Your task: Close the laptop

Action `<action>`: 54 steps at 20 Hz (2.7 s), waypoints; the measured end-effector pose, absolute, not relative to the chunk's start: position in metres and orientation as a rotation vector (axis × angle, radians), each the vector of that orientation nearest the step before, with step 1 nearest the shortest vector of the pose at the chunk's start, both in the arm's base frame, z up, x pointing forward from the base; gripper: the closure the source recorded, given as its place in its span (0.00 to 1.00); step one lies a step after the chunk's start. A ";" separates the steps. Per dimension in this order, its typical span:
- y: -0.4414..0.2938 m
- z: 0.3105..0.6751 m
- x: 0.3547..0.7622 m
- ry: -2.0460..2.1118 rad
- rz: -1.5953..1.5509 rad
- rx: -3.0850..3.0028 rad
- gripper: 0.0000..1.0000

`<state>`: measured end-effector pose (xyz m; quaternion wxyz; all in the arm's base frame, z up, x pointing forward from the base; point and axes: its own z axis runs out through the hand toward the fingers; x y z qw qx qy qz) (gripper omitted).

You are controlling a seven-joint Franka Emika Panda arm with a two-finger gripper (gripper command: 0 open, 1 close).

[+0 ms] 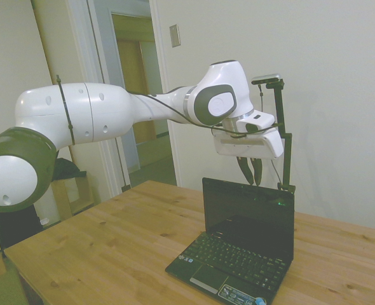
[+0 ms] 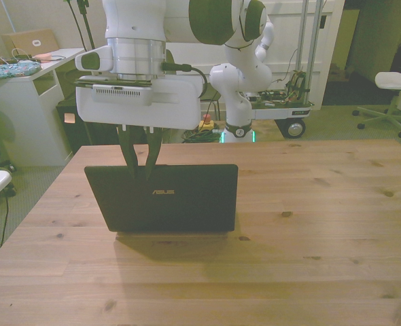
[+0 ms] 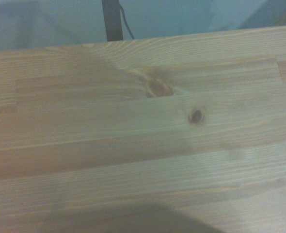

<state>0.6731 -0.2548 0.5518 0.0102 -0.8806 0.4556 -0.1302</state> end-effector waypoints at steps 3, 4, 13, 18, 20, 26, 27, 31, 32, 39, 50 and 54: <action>-0.252 0.545 0.674 1.409 -0.393 -2.755 1.00; -0.251 0.542 0.675 1.404 -0.388 -2.757 1.00; -0.242 0.538 0.664 1.394 -0.354 -2.763 1.00; -0.238 0.540 0.647 1.398 -0.326 -2.768 1.00; -0.235 0.539 0.637 1.399 -0.304 -2.773 1.00; -0.215 0.528 0.602 1.387 -0.242 -2.794 1.00; -0.213 0.525 0.596 1.388 -0.231 -2.793 1.00; -0.211 0.515 0.572 1.406 -0.196 -2.780 1.00; -0.212 0.512 0.567 1.413 -0.185 -2.776 1.00; -0.205 0.492 0.531 1.436 -0.119 -2.755 1.00; -0.213 0.440 0.504 1.483 -0.050 -2.734 1.00; -0.210 0.419 0.497 1.487 -0.015 -2.735 1.00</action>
